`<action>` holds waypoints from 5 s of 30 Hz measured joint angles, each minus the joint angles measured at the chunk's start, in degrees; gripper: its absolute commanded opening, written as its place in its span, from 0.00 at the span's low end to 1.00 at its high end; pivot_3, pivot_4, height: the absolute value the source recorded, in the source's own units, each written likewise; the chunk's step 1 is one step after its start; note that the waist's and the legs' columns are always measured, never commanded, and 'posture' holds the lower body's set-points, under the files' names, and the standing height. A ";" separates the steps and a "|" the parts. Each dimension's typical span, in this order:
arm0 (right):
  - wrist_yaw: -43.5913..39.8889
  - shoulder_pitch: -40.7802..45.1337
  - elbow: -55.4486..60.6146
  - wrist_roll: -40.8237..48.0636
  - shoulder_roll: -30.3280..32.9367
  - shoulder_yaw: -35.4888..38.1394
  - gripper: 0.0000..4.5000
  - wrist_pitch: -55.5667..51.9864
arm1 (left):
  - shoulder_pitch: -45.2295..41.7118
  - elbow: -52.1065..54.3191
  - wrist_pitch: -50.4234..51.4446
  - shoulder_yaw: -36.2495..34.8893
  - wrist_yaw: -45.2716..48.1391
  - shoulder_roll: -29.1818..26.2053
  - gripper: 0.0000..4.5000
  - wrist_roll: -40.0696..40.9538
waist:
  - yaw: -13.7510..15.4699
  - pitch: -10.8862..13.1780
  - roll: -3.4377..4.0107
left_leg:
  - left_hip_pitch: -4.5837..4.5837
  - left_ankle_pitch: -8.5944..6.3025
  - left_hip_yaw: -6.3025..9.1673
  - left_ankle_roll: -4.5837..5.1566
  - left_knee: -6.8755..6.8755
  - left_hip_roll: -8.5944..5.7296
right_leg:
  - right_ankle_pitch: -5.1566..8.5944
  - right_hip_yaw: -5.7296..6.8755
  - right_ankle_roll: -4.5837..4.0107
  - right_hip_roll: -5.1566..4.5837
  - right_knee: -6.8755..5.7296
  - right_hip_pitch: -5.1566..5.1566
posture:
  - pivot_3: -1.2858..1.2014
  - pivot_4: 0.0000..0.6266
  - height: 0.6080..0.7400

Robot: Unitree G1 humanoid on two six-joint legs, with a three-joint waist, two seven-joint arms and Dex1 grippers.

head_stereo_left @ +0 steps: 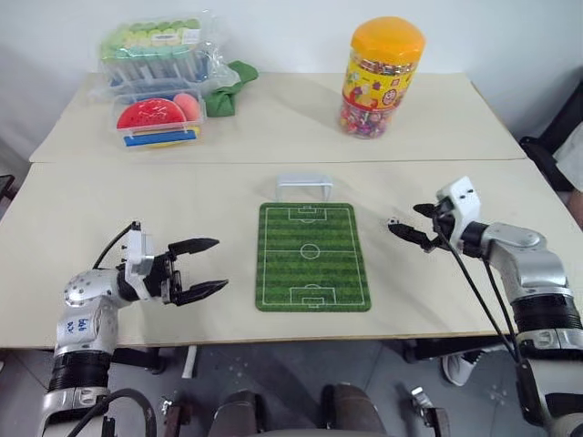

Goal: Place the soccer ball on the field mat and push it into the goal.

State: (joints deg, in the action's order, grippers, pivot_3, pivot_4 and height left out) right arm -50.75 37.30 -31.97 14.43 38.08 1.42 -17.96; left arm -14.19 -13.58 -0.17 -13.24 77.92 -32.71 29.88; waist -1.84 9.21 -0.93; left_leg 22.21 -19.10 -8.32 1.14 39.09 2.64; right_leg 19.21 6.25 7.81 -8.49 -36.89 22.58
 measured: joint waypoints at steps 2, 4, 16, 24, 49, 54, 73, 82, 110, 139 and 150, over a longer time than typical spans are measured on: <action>-1.02 1.35 -3.56 -1.34 -1.05 -1.08 1.00 2.40 | 0.85 1.10 0.40 -0.30 -0.51 -0.04 1.00 0.18 | -0.05 0.02 0.02 | 0.00 0.00 0.00 0.00 0.00 0.01 | 0.00 0.00 0.00 0.00 0.00 0.00 | 0.52 0.24 1.00; -1.52 2.84 -6.77 -2.40 -2.10 -1.19 1.00 4.71 | 1.01 1.89 0.73 -0.33 -0.76 -0.07 1.00 0.35 | -0.06 0.02 0.03 | 0.00 0.00 0.00 0.00 0.01 0.00 | 0.00 -0.01 0.00 -0.02 0.00 -0.01 | 0.52 0.24 1.00; -3.32 6.73 -14.30 -5.49 -4.51 -1.16 0.26 11.37 | 0.90 1.61 0.28 -0.33 -1.34 -0.12 1.00 0.43 | -0.19 0.02 0.04 | -0.01 0.00 0.06 0.00 0.01 0.02 | -0.01 0.00 0.01 -0.01 -0.01 -0.02 | 0.52 0.24 1.00; -2.68 -1.99 3.60 -4.65 -2.75 -0.65 0.19 5.50 | -2.23 -5.53 -2.72 -0.01 2.24 -0.26 1.00 0.39 | 0.15 0.06 0.11 | 0.01 0.00 0.07 0.00 0.01 -0.01 | -0.01 0.01 0.01 -0.03 -0.02 -0.01 | 0.52 0.24 1.00; -3.86 -11.18 44.96 -3.80 -6.85 -24.22 0.19 -13.02 | -7.83 -20.31 -14.83 5.25 8.12 1.14 1.00 -1.98 | 0.21 0.09 0.12 | 0.07 -0.07 0.34 0.00 0.06 -0.30 | -0.02 0.15 0.02 -0.03 -0.01 0.01 | 0.52 0.24 1.00; -5.33 -11.68 43.66 -3.82 -6.20 -23.97 0.19 -11.09 | -6.03 -18.59 -14.81 5.21 8.11 0.70 1.00 -1.93 | 0.22 0.08 0.12 | 0.07 -0.07 0.38 0.00 0.06 -0.30 | -0.02 0.18 0.02 -0.03 -0.01 0.00 | 0.52 0.24 1.00; -6.58 -11.68 42.33 -4.35 -6.34 -23.92 0.27 -8.61 | -5.60 -18.30 -14.87 4.98 8.07 0.68 1.00 -1.93 | 0.22 0.08 0.12 | 0.07 -0.07 0.42 0.00 0.06 -0.30 | -0.02 0.22 0.02 -0.04 -0.01 -0.03 | 0.52 0.24 1.00; -7.72 -11.85 42.52 -4.35 -6.34 -24.04 0.55 -8.33 | -6.23 -18.71 -15.56 4.98 8.06 0.69 1.00 -1.98 | 0.22 0.08 0.12 | 0.07 -0.07 0.43 0.00 0.06 -0.30 | -0.02 0.23 0.02 -0.04 -0.01 -0.03 | 0.52 0.24 1.00; -7.30 -19.82 60.94 3.28 1.15 -21.03 0.01 -19.32 | -7.53 -19.14 -14.21 5.49 8.15 -0.06 1.00 -0.84 | 0.30 0.10 0.07 | 0.17 -0.07 0.69 0.00 0.07 -0.40 | -0.02 0.49 0.01 -0.08 0.10 -0.13 | 0.52 0.24 1.00; 0.30 -1.70 37.18 3.35 2.58 1.11 0.01 -12.44 | -16.40 -23.77 -14.64 1.76 7.97 2.66 1.00 0.16 | 0.43 0.12 0.06 | 0.29 -0.07 0.81 0.00 0.07 -0.44 | -0.02 0.67 0.02 -0.11 0.10 -0.13 | 0.52 0.24 1.00; -20.91 -24.59 37.85 14.72 15.19 17.20 0.65 -6.19 | -18.78 -25.01 -7.29 -0.87 7.71 -0.78 1.00 0.14 | 0.44 0.21 -0.10 | 0.18 -0.07 0.83 0.01 0.09 -0.45 | -0.05 0.72 0.07 -0.09 0.33 -0.34 | 0.52 0.24 1.00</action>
State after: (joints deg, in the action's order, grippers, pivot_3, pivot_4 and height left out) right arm -71.66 12.71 5.89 29.15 53.26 18.62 -24.15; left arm -32.96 -38.59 -7.47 -14.12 85.64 -33.49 30.03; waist -1.41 9.43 -1.03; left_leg 22.39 -19.17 -7.50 1.15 39.18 2.19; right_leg 19.16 6.97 7.89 -8.57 -36.56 22.24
